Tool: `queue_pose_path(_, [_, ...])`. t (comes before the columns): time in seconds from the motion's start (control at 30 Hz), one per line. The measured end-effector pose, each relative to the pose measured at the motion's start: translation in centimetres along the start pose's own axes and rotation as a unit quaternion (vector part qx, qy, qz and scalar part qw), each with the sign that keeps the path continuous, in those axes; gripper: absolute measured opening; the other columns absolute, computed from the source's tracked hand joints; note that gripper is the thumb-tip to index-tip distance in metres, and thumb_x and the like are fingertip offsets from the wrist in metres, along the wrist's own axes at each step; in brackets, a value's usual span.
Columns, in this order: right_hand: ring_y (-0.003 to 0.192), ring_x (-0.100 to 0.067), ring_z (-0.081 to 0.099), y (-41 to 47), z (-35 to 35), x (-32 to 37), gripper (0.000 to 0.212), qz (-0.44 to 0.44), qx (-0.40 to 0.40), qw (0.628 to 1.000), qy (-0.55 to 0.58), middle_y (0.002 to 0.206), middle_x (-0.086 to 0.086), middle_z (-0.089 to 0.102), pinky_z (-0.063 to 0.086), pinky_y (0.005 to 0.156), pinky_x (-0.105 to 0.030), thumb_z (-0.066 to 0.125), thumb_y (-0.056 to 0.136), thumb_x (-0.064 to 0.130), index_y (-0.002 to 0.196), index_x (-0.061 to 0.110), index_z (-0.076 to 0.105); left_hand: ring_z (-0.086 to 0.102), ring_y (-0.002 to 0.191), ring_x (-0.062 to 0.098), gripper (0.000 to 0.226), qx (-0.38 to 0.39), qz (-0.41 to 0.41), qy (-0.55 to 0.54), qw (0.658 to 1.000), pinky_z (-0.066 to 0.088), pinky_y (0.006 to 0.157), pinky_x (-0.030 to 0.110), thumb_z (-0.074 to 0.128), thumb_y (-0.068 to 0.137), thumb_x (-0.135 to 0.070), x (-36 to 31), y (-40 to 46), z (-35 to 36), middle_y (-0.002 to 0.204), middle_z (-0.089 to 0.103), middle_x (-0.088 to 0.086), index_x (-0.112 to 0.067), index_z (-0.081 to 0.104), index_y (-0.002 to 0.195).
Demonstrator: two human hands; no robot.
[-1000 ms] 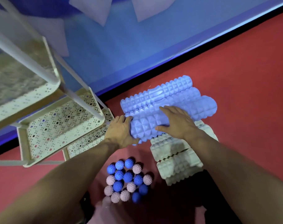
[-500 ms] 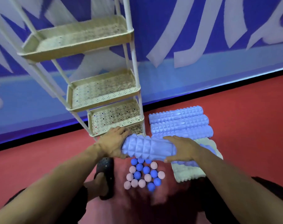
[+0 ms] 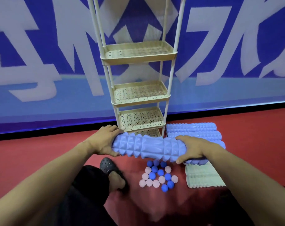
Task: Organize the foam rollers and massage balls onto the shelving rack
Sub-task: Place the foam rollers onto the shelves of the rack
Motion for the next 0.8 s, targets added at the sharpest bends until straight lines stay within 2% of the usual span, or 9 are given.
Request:
queue_pose_path(0.13, [0.09, -0.014, 0.064, 0.7, 0.3, 1.1, 0.088, -0.018, -0.005, 1.0, 0.008, 0.104, 0.017, 0.064, 0.054, 0.083, -0.036, 0.078, 0.043, 0.081, 0.115, 0.043, 0.043, 0.054, 0.097, 0.023, 0.1, 0.006, -0.033, -0.014, 0.999, 0.048, 0.089, 0.042, 0.066, 0.057, -0.078, 1.5, -1.2, 1.3, 0.114, 0.057, -0.001, -0.021, 0.049, 0.137])
queue_pose_path(0.2, [0.087, -0.012, 0.064, 0.7, 0.0, 1.7, 0.084, -0.02, -0.022, 0.999, 0.017, 0.099, 0.018, 0.064, 0.054, 0.082, -0.036, 0.075, 0.045, 0.082, 0.114, 0.046, 0.043, 0.048, 0.115, 0.024, 0.101, 0.018, -0.072, -0.042, 0.996, 0.044, 0.099, 0.049, 0.064, 0.06, -0.079, 2.3, -1.6, 2.3, 0.13, 0.051, -0.003, -0.029, 0.04, 0.144])
queue_pose_path(0.27, [0.086, -0.012, 0.064, 0.6, -0.4, 2.1, 0.083, -0.019, -0.038, 0.999, 0.009, 0.101, 0.019, 0.064, 0.053, 0.082, -0.036, 0.072, 0.047, 0.083, 0.115, 0.044, 0.044, 0.034, 0.134, 0.021, 0.101, 0.042, -0.114, -0.073, 0.99, 0.035, 0.107, 0.058, 0.066, 0.065, -0.074, 2.8, -1.6, 3.2, 0.146, 0.038, -0.008, -0.035, 0.028, 0.15])
queue_pose_path(0.37, [0.084, -0.012, 0.061, 0.8, -0.7, 1.9, 0.079, -0.009, -0.056, 0.998, -0.013, 0.1, 0.019, 0.062, 0.047, 0.073, -0.033, 0.068, 0.05, 0.086, 0.109, 0.04, 0.045, 0.023, 0.145, 0.022, 0.098, 0.031, -0.142, -0.086, 0.986, 0.03, 0.114, 0.055, 0.071, 0.074, -0.065, 2.4, -1.2, 3.7, 0.157, 0.026, -0.006, -0.033, 0.023, 0.154])
queue_pose_path(0.47, [0.089, -0.015, 0.056, 0.8, 0.0, 0.7, 0.083, 0.022, -0.057, 0.998, -0.033, 0.105, 0.017, 0.058, 0.04, 0.07, -0.032, 0.065, 0.054, 0.088, 0.117, 0.038, 0.045, 0.024, 0.145, 0.026, 0.093, 0.027, -0.191, -0.121, 0.974, 0.034, 0.113, 0.05, 0.067, 0.081, -0.063, 1.9, -1.1, 4.7, 0.16, 0.022, 0.0, -0.027, 0.025, 0.155])
queue_pose_path(0.6, [0.106, -0.02, 0.06, 1.4, 1.4, -1.8, 0.103, 0.081, -0.04, 0.995, -0.049, 0.125, 0.008, 0.058, 0.042, 0.075, -0.035, 0.059, 0.054, 0.092, 0.138, 0.034, 0.04, 0.036, 0.137, 0.031, 0.084, 0.057, -0.237, -0.162, 0.956, 0.036, 0.112, 0.047, 0.065, 0.085, -0.06, 1.6, -0.4, 7.4, 0.154, 0.029, 0.006, -0.02, 0.033, 0.151])
queue_pose_path(0.73, [0.108, -0.022, 0.059, 3.9, 2.1, -3.6, 0.105, 0.128, -0.028, 0.989, -0.069, 0.126, 0.008, 0.057, 0.044, 0.076, -0.036, 0.058, 0.052, 0.092, 0.137, 0.034, 0.04, 0.042, 0.135, 0.032, 0.085, 0.084, -0.266, -0.224, 0.934, 0.032, 0.115, 0.042, 0.064, 0.085, -0.063, 2.3, 1.5, 10.6, 0.147, 0.037, 0.01, -0.016, 0.035, 0.15])
queue_pose_path(0.8, [0.116, -0.025, 0.056, 5.9, 2.7, -4.1, 0.106, 0.143, -0.016, 0.986, -0.087, 0.133, 0.005, 0.054, 0.045, 0.082, -0.04, 0.059, 0.055, 0.09, 0.141, 0.033, 0.037, 0.044, 0.135, 0.031, 0.084, 0.1, -0.273, -0.248, 0.924, 0.032, 0.116, 0.04, 0.062, 0.086, -0.062, 2.5, 2.7, 11.9, 0.144, 0.04, 0.011, -0.016, 0.033, 0.151])
Point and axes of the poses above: each hand's wrist, its own y-axis towards the middle knuckle, its own z-axis out of the palm, x = y × z, the point moved 7 cm from there along y, towards the middle knuckle
